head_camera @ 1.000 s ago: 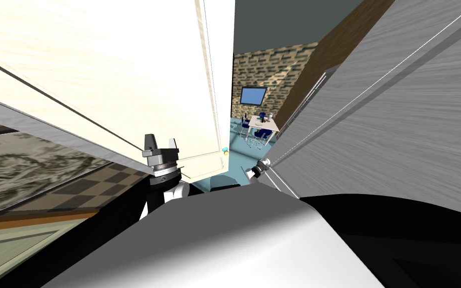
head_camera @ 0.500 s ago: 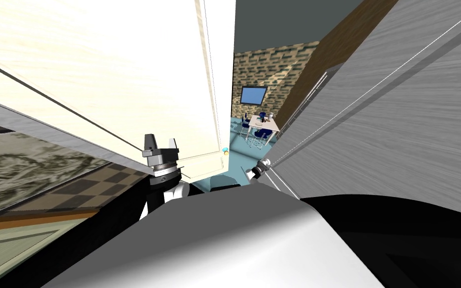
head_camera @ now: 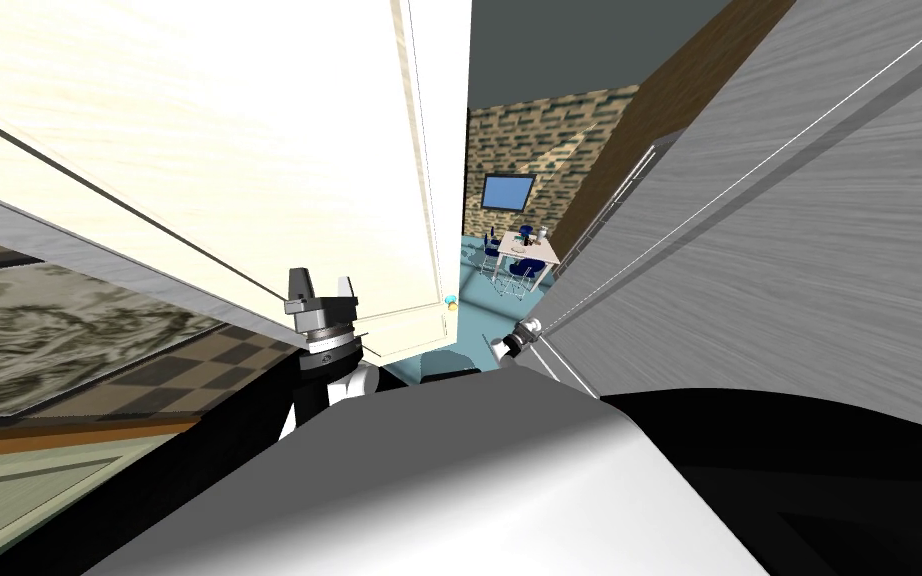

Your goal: Push the door open

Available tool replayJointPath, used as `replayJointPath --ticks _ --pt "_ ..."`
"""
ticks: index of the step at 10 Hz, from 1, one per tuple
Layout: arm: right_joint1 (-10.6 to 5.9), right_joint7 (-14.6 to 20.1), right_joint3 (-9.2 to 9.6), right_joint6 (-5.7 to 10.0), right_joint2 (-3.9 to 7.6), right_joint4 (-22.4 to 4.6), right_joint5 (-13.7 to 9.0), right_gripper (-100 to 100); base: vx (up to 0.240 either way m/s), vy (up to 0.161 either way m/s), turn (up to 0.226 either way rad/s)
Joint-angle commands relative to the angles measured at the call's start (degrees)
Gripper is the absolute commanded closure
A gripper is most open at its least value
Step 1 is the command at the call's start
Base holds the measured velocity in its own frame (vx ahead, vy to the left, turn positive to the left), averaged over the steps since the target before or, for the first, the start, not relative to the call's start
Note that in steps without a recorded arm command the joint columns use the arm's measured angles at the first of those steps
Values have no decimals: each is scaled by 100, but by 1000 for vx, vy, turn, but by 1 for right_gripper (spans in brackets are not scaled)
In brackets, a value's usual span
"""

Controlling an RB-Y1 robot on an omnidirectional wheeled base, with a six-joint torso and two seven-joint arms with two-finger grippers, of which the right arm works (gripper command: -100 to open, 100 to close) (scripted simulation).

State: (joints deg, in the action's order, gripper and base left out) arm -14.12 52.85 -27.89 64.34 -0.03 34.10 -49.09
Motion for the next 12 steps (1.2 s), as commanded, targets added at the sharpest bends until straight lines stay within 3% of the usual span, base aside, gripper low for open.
replayJointPath --ticks 1,7,8,10,12 --pt "146 -75 -189 83 68 97 -81 100 20 -3 29" --pt "137 -82 -250 115 56 83 -99 100 11 -13 6" --pt "118 -82 -250 115 56 -15 -99 100 3 9 16" --pt "120 -94 -365 175 24 55 -132 100 16 -16 43" --pt "120 -94 -365 175 24 55 -132 100 17 -12 11"
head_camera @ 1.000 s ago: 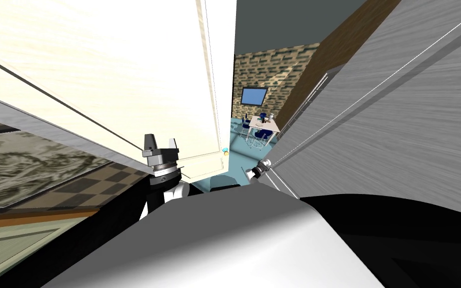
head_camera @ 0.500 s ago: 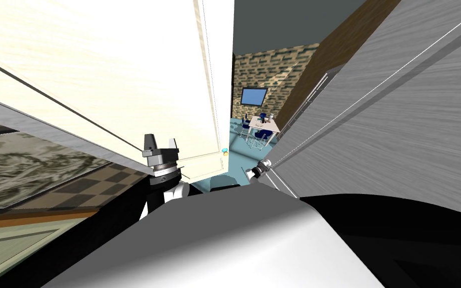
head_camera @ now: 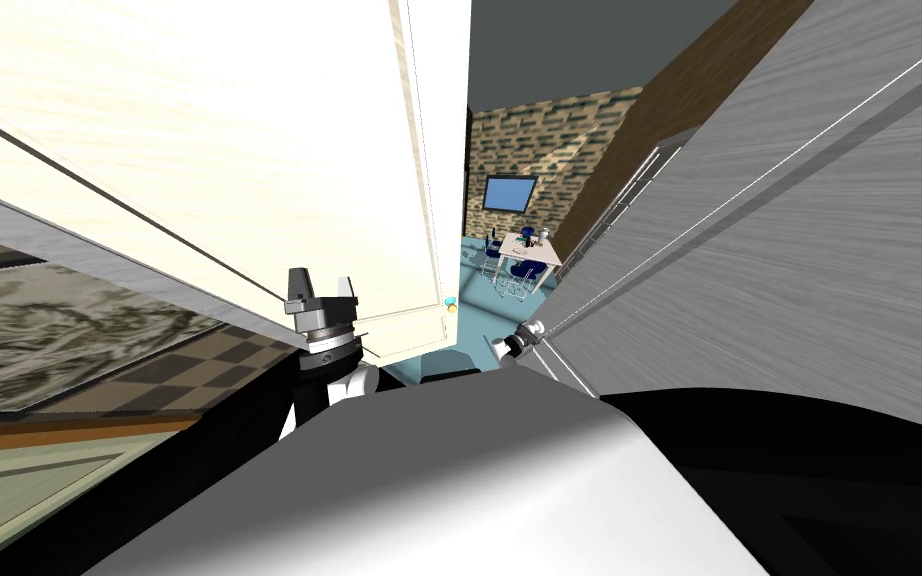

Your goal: Push the door open

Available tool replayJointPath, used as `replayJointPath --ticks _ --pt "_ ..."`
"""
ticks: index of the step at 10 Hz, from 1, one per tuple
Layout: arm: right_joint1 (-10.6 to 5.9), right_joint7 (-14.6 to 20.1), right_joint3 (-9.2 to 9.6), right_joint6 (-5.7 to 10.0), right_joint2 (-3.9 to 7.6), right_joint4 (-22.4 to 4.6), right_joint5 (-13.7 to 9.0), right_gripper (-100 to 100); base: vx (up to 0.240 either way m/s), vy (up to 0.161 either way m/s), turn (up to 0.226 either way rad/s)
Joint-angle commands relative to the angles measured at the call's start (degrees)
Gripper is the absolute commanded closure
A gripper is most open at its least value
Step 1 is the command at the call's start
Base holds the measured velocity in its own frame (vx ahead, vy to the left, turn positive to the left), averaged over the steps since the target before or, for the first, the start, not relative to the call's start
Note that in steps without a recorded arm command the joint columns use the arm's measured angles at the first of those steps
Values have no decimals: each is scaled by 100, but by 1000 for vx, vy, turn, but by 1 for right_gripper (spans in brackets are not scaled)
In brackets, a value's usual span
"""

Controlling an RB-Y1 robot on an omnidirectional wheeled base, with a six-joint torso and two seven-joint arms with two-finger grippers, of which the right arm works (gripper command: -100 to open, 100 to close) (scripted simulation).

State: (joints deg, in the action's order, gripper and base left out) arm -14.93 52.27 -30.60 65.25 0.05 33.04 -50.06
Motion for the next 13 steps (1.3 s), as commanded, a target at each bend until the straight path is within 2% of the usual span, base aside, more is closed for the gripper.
replayJointPath --ticks 1,2,3,5,6,7,9,13 --pt "201 -36 -93 85 16 161 -35 100 -5 1 -15" --pt "150 -36 -93 85 16 -7 -35 100 8 -6 8" --pt "201 -36 -93 85 16 161 -35 100 12 -15 -47" --pt "136 -36 -93 85 16 -74 -35 100 3 -4 31" --pt "201 -36 -93 85 16 161 -35 100 -8 -1 -13" --pt "193 -42 -150 115 0 147 -51 100 9 -3 11" --pt "193 -42 -150 115 0 207 -51 100 16 -4 19" --pt "185 -48 -204 143 -19 135 -67 100 19 -12 2"
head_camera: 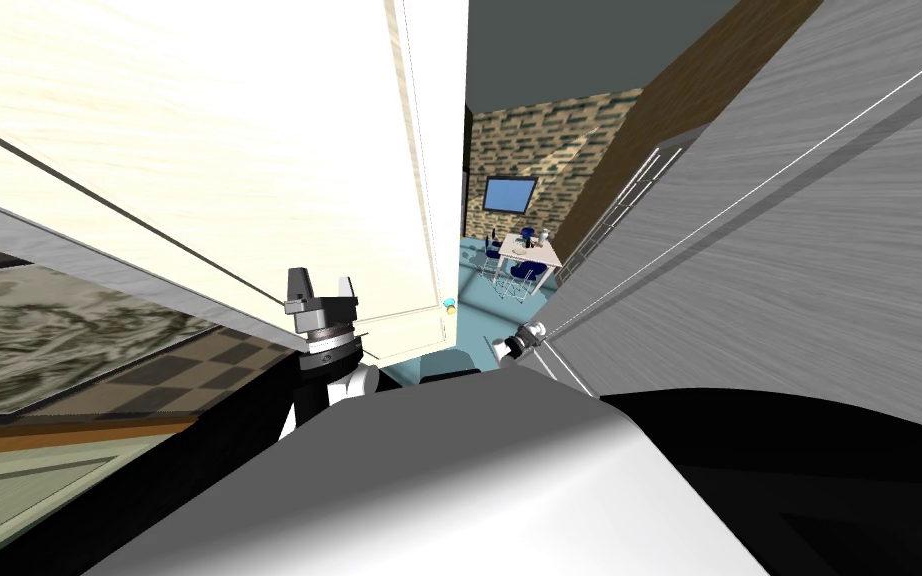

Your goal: Push the door open

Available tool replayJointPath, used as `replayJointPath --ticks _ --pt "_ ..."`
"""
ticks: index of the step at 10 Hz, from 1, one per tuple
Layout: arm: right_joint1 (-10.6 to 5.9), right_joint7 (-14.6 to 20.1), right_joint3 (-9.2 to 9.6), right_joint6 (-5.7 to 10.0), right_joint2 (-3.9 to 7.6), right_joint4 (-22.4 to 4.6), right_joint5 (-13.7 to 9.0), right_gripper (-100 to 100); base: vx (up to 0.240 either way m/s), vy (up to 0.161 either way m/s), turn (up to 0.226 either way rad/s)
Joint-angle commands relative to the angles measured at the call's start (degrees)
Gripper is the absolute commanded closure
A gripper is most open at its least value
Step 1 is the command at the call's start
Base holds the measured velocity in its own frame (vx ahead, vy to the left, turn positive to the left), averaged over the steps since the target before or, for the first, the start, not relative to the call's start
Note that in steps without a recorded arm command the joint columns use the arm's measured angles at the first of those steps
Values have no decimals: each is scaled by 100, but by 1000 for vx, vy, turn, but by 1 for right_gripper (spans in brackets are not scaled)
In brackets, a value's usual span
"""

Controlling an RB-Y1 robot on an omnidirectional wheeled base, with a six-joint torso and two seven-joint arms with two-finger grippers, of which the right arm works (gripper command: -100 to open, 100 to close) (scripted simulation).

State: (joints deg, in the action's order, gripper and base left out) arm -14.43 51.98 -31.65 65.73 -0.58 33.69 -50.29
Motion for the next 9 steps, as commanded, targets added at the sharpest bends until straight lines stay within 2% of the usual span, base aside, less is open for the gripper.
replayJointPath --ticks 1,3,5,7,9 --pt "120 -31 -202 150 4 45 -72 100 38 -19 69" --pt "120 -31 -202 150 4 45 -72 100 31 -12 -12" --pt "100 -45 -338 222 -61 13 -111 100 71 -6 19" --pt "100 -45 -338 222 -61 48 -111 100 34 -1 -13" --pt "80 -61 -480 296 -143 -21 -152 100 78 0 0"
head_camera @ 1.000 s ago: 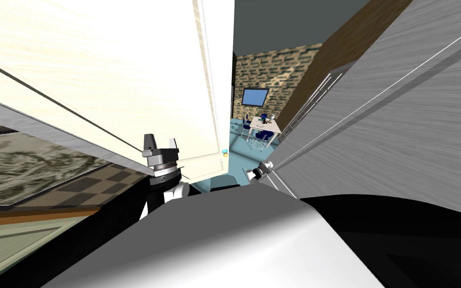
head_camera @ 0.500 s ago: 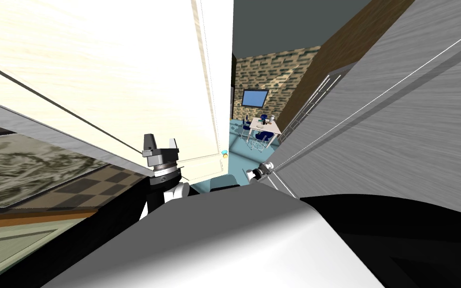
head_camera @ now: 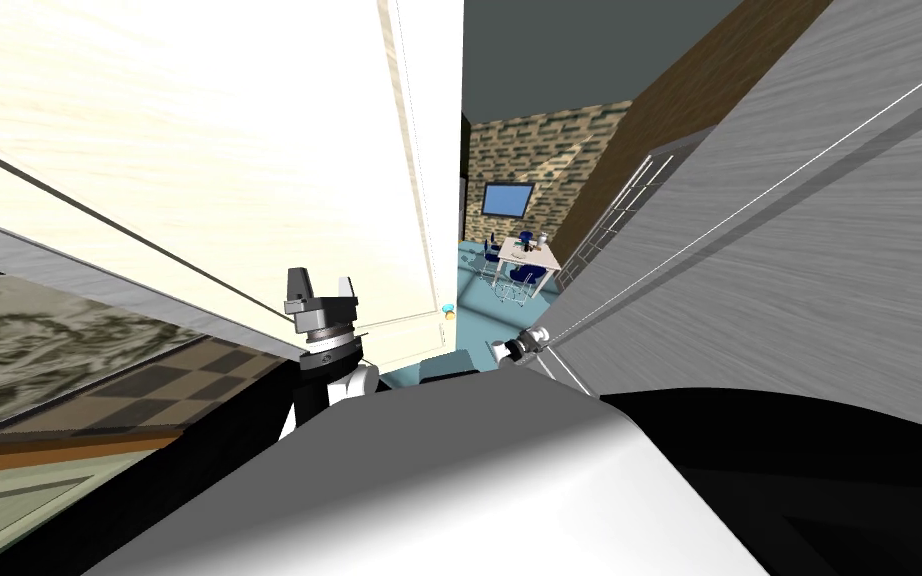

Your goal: Push the door open

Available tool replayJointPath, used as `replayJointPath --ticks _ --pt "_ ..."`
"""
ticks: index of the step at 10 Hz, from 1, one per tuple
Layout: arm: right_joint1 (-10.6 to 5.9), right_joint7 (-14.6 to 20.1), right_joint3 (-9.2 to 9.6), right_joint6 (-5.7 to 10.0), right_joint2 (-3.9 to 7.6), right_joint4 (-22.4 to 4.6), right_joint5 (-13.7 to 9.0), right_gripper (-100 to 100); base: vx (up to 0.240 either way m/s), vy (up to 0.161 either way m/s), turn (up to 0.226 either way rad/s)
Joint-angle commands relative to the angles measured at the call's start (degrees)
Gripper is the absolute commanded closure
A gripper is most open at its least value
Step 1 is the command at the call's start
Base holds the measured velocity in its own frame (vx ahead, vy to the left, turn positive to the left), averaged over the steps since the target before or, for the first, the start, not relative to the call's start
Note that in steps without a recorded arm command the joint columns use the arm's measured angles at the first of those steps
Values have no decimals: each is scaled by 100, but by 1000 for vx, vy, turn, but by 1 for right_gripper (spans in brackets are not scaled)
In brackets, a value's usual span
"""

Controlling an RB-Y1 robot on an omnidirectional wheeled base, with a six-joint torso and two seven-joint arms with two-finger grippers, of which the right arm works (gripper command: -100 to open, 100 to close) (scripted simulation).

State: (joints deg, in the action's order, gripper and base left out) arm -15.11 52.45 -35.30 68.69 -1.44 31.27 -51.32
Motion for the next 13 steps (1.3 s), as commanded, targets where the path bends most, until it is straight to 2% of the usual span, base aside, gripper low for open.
replayJointPath --ticks 1,3,4,5,8,9,11,12,13 --pt "148 -107 -115 0 -57 221 -49 100 128 12 -8" --pt "133 -118 -219 55 -133 196 -79 100 198 33 -69" --pt "99 -85 -168 67 -143 130 -55 100 83 19 -46" --pt "110 -85 -204 109 -71 114 -85 100 -108 -2 113" --pt "94 -89 -244 162 48 90 -132 100 -206 -68 132" --pt "81 -92 -278 208 131 69 -172 100 -175 -69 186" --pt "81 -92 -278 208 131 53 -172 100 -51 -24 34" --pt "35 -92 -278 208 131 -142 -172 100 19 9 -33" --pt "81 -92 -278 208 131 69 -172 100 14 11 15"
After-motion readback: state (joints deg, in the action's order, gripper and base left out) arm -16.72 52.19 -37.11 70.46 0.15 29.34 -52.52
